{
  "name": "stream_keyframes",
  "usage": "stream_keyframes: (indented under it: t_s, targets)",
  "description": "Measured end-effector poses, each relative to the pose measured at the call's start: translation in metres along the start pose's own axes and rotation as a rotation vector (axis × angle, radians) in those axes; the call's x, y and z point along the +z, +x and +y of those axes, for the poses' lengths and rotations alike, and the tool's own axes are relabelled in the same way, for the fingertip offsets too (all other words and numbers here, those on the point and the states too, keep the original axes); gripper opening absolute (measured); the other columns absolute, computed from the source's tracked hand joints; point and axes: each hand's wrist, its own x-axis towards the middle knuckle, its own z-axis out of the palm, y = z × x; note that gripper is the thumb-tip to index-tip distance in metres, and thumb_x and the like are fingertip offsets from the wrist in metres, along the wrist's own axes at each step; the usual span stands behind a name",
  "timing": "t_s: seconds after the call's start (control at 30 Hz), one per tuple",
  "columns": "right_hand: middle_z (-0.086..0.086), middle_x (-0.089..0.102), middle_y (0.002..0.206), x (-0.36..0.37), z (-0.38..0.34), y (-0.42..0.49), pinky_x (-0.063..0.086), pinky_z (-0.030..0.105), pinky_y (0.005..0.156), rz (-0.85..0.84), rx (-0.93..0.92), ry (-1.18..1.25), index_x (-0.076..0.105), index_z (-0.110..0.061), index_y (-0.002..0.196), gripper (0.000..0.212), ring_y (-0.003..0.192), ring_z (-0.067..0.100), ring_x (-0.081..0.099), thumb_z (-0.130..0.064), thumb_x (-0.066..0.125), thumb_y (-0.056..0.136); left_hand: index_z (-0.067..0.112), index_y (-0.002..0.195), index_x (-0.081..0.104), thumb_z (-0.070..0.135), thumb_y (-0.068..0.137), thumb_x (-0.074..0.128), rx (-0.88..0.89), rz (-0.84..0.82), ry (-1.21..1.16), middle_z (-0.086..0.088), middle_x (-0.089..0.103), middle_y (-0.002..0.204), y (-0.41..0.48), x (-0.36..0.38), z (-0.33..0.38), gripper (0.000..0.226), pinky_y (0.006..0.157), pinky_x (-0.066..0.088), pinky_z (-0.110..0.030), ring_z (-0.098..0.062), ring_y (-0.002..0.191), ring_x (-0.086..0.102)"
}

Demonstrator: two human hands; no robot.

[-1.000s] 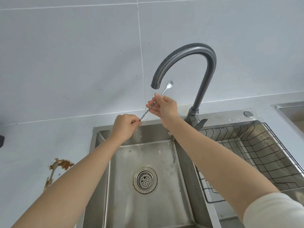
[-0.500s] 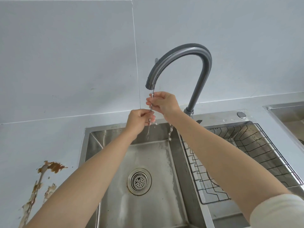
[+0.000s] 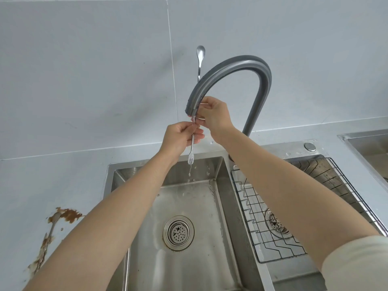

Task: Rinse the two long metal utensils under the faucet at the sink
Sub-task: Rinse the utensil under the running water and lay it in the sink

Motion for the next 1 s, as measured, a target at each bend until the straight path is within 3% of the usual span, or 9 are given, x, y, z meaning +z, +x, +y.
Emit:
stream_keyframes:
  t_s: [0.13,0.23,0.47,0.8,0.93,1.0]
  targets:
    - [0.009,0.059,0.067,0.002,-0.005,-0.001,0.047,0.026,0.057,0.004,-0.035,0.014,0.057,-0.01,0.075,0.029,0.062,0.024,0.052,0.012,0.041,0.085,0.002,0.09,0.061,0.007,0.092,0.051,0.019,-0.003,-0.027,-0.006,0.062,0.074,0.0,-0.001,0.004,0.012,0.061,0.056,-0.013,-0.001,0.05,0.067]
    - [0.009,0.059,0.068,0.002,-0.002,-0.004,0.048,0.03,0.062,-0.014,-0.013,0.022,0.058,-0.006,0.082,0.022,0.066,0.027,0.055,0.01,0.043,0.086,0.002,0.1,0.059,0.007,0.092,0.051,0.025,0.006,0.02,-0.005,0.063,0.075,-0.005,-0.003,0.002,0.012,0.061,0.056,-0.013,-0.001,0.051,0.067]
    - [0.006,0.061,0.068,0.005,0.023,-0.024,0.051,0.016,0.051,-0.063,0.059,0.029,0.058,-0.009,0.079,0.015,0.043,0.002,0.06,0.0,0.054,0.09,0.017,0.074,0.055,0.003,0.092,0.049,-0.032,0.035,0.113,-0.004,0.064,0.073,-0.03,-0.006,-0.025,0.024,0.058,0.057,-0.017,-0.001,0.05,0.066]
    - [0.008,0.059,0.069,-0.003,0.063,-0.059,0.051,0.015,0.044,-0.082,0.142,0.018,0.057,-0.015,0.076,0.023,0.04,0.0,0.059,0.003,0.053,0.09,0.017,0.071,0.051,-0.004,0.088,0.052,-0.122,0.03,0.125,-0.004,0.061,0.072,-0.066,0.001,-0.072,0.027,0.051,0.054,-0.013,0.001,0.043,0.063]
    - [0.008,0.06,0.069,-0.009,0.078,-0.072,0.051,0.016,0.047,-0.076,0.151,-0.028,0.058,-0.014,0.078,0.021,0.04,-0.001,0.058,0.004,0.055,0.088,0.02,0.069,0.051,-0.002,0.089,0.051,-0.161,0.033,0.183,-0.002,0.061,0.072,-0.077,0.006,-0.091,0.03,0.064,0.054,-0.028,-0.002,0.05,0.064]
    - [0.006,0.06,0.07,-0.015,0.089,-0.077,0.052,0.018,0.05,-0.063,0.164,-0.08,0.06,-0.008,0.086,0.012,0.042,0.0,0.059,0.004,0.056,0.088,0.021,0.066,0.052,-0.001,0.089,0.051,-0.193,0.036,0.209,-0.001,0.06,0.07,-0.084,0.009,-0.098,0.032,0.062,0.049,-0.028,-0.01,0.057,0.061]
